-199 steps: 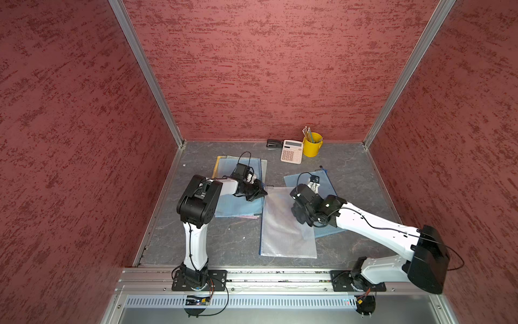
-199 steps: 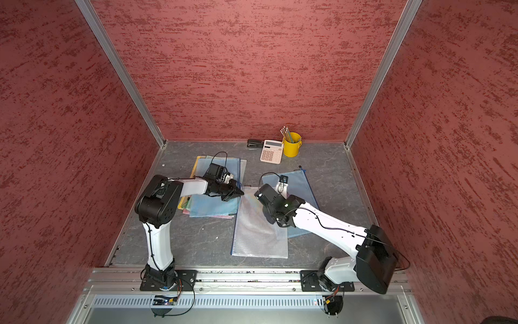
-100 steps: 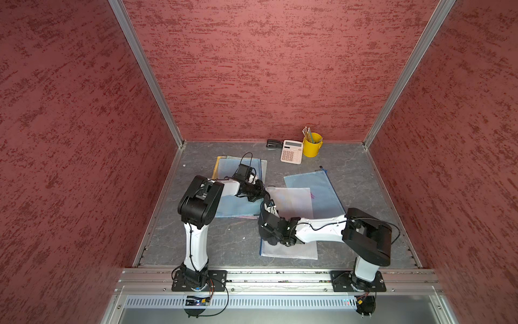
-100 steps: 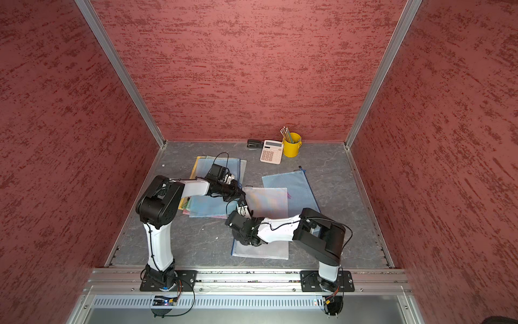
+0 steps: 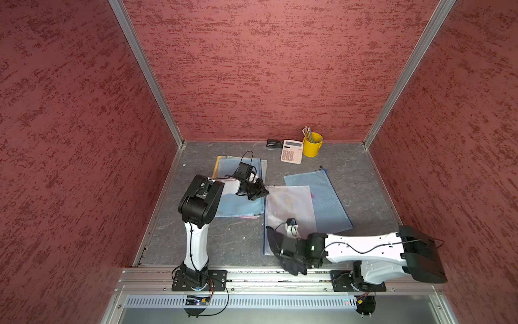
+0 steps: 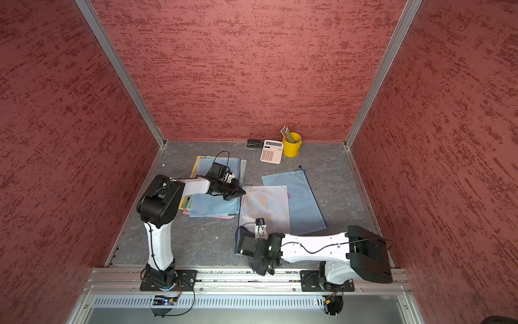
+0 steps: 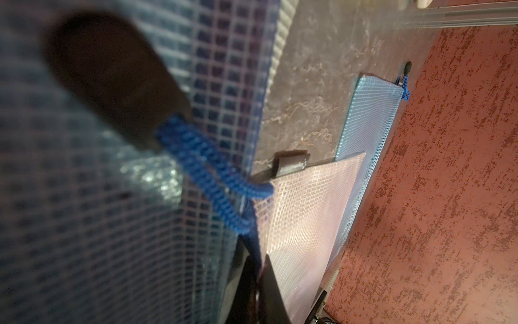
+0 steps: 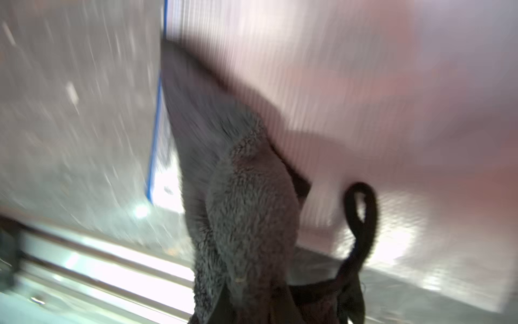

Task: Wipe the document bag
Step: Wipe the dirt from the document bag, then move the document bag.

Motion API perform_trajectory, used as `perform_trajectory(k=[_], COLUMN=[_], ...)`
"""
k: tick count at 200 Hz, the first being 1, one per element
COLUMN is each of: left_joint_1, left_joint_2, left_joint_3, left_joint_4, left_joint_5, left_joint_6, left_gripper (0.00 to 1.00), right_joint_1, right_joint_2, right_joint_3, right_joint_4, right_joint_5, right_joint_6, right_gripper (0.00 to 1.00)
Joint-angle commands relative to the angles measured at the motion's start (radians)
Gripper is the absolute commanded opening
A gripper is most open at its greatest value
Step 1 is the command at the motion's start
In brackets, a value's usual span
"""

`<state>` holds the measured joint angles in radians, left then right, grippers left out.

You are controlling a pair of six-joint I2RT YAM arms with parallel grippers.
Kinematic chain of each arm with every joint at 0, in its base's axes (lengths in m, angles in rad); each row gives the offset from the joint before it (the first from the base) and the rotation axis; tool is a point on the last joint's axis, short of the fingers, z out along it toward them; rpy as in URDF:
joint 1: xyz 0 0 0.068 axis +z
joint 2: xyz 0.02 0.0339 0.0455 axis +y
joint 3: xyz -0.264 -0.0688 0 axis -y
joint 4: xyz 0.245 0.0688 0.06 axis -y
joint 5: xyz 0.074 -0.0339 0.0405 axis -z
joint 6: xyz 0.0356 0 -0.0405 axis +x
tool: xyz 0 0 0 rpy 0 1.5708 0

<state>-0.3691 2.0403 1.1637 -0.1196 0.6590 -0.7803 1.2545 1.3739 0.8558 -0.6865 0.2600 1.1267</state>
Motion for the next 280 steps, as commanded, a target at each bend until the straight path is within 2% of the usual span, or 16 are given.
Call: perform_trajectory(k=[1, 14, 27, 51, 66, 86, 110, 129, 145, 162, 179, 195, 218, 250, 280], left_joint_1=[-0.002, -0.008, -0.015, -0.021, -0.024, -0.027, -0.027, -0.034, -0.026, 0.013, 0.089, 0.174, 0.283, 0.36, 0.397], left_joint_2=[0.005, 0.001, -0.003, -0.009, -0.015, -0.025, -0.067, -0.127, -0.164, -0.184, -0.172, -0.139, -0.058, 0.101, 0.176], left_joint_3=[0.016, 0.016, 0.018, 0.021, 0.015, 0.02, 0.043, 0.112, 0.202, 0.292, 0.383, 0.457, 0.568, 0.73, 0.792], left_joint_4=[-0.017, -0.023, -0.029, -0.035, -0.033, -0.039, -0.066, -0.129, -0.236, -0.347, -0.477, -0.593, -0.753, -0.888, -0.882], left_joint_5=[-0.011, -0.016, -0.026, -0.035, -0.042, -0.05, -0.036, -0.034, -0.037, -0.034, -0.026, 0.008, 0.027, -0.014, -0.027], left_joint_6=[0.028, 0.03, 0.032, 0.029, 0.024, 0.015, -0.032, -0.038, 0.014, 0.09, 0.194, 0.293, 0.45, 0.616, 0.634], left_gripper=[0.0, 0.0, 0.0, 0.0, 0.0, 0.0, 0.0, 0.0, 0.0, 0.0, 0.0, 0.0, 0.0, 0.0, 0.0], right_joint_1=[-0.231, -0.348, -0.42, -0.459, -0.46, -0.446, -0.391, -0.382, -0.39, -0.42, -0.43, -0.439, -0.47, -0.548, -0.606], right_joint_2=[-0.02, 0.037, 0.14, 0.303, 0.334, 0.243, 0.011, -0.132, -0.14, -0.037, 0.094, 0.185, 0.209, 0.189, 0.169], right_joint_3=[0.063, 0.075, 0.114, 0.165, 0.135, 0.017, -0.105, -0.091, 0.042, 0.237, 0.404, 0.494, 0.504, 0.463, 0.438], right_joint_4=[0.032, 0.181, 0.268, 0.315, 0.307, 0.239, 0.037, -0.068, -0.095, -0.076, -0.06, -0.048, 0.01, 0.053, 0.038], right_joint_5=[0.131, 0.122, 0.111, 0.097, 0.085, 0.083, 0.066, 0.049, 0.104, 0.143, 0.165, 0.165, 0.137, 0.102, 0.097], right_joint_6=[-0.21, -0.329, -0.402, -0.48, -0.446, -0.326, -0.17, -0.135, -0.186, -0.304, -0.429, -0.495, -0.519, -0.522, -0.513], right_gripper=[0.0, 0.0, 0.0, 0.0, 0.0, 0.0, 0.0, 0.0, 0.0, 0.0, 0.0, 0.0, 0.0, 0.0, 0.0])
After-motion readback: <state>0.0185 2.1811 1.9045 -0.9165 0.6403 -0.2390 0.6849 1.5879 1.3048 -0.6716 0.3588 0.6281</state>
